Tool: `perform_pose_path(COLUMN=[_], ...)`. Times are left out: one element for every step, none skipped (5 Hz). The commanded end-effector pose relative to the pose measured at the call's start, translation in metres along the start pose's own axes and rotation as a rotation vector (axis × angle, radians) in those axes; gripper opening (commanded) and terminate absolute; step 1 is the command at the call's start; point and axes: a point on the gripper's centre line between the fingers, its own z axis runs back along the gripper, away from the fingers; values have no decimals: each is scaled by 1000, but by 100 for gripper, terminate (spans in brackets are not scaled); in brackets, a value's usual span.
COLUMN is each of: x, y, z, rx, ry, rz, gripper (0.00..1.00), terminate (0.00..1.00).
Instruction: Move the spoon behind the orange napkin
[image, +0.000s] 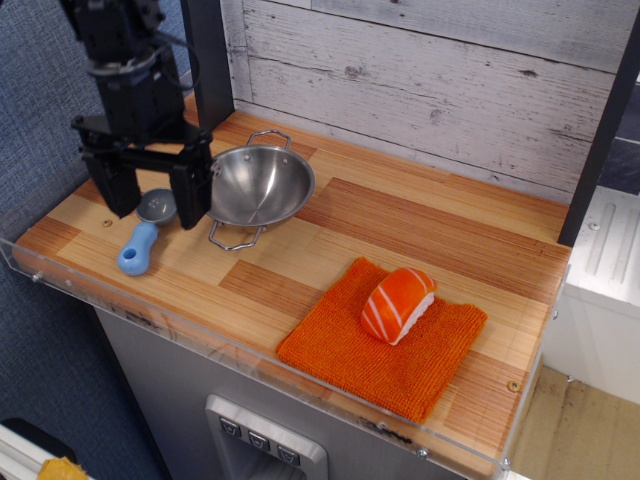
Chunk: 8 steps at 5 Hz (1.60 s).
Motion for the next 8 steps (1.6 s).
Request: perform_pose_path(x=[5,2,-2,-5,-3,2,9,14], y=[12,19,28,33,36,37,38,36], z=[17,15,-1,-13,-24,-33,-45,-61], rx=[43,42,42,51,50,51,56,64], ry=[-139,-144,-109,-84,-71,-62,-55,-35], rz=[14,14,19,27,38,44,58,60], gripper=[100,100,100,100,100,100,100,100], terminate=[0,0,0,0,0,0,0,0])
